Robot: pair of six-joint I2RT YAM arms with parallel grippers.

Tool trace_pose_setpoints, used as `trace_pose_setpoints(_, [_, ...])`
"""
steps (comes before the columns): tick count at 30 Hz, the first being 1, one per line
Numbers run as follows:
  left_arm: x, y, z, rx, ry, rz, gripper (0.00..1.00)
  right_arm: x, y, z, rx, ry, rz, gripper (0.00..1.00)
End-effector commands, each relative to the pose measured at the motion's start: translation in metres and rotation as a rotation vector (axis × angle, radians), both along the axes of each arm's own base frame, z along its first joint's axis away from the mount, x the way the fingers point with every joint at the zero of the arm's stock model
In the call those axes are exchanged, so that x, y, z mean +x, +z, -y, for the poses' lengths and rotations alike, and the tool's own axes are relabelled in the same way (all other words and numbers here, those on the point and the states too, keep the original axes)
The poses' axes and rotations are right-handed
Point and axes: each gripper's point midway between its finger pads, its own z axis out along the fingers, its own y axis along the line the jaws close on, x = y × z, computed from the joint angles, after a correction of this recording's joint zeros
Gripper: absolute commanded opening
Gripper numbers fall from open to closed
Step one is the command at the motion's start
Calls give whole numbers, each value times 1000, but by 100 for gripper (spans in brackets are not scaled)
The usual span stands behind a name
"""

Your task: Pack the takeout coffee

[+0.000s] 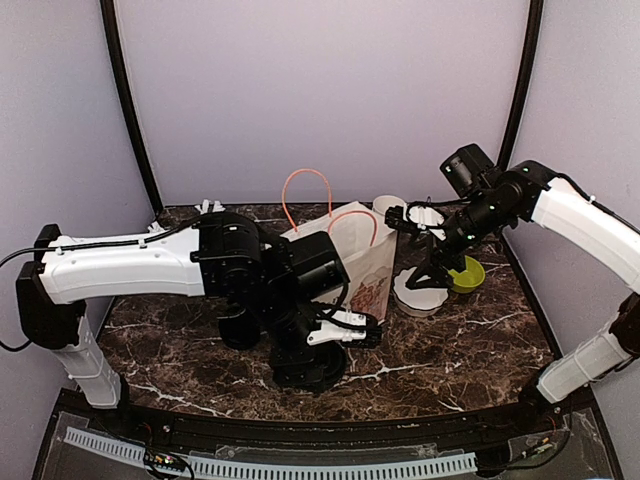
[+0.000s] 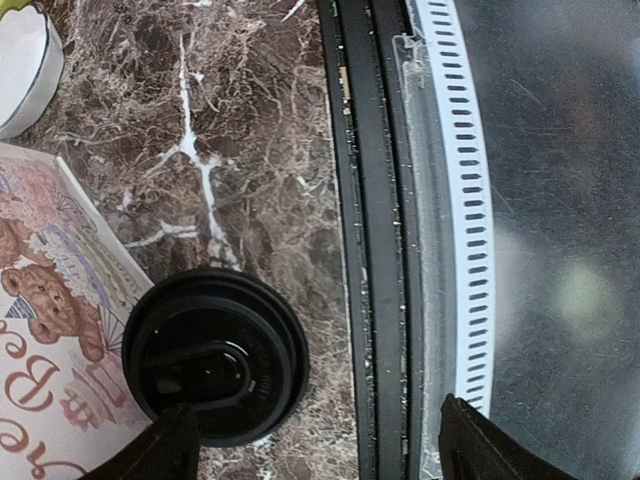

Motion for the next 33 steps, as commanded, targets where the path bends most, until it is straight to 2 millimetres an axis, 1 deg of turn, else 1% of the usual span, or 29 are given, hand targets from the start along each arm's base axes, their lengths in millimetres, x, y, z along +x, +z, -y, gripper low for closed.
trace_pose_setpoints(1, [22,-1,11,-17,-3,127,86,9,11,-2,27,-23,37,96])
trace_pose_setpoints(7, [34,-16,12,23,2,186,89,10,6,-3,21,-19,27,96])
trace_pose_setpoints(13, [37,-29,10,51,7,184,90,10,0,-5,14,-13,14,96])
trace_pose_setpoints(14, [43,-33,8,73,18,209,90,10,-1,-5,15,-11,11,96])
trace_pose_setpoints(19, [53,-42,4,99,43,227,91,8,-4,-6,16,-6,-5,96])
trace_pose_setpoints(27, [66,-46,0,109,84,240,91,6,-8,-5,11,-7,-10,96])
trace_pose_setpoints(30, [72,-44,-2,104,106,244,92,6,-9,-5,12,-7,-14,96])
trace_pose_setpoints(33, [73,-45,-3,101,120,233,92,5,-10,-4,11,-7,-14,96])
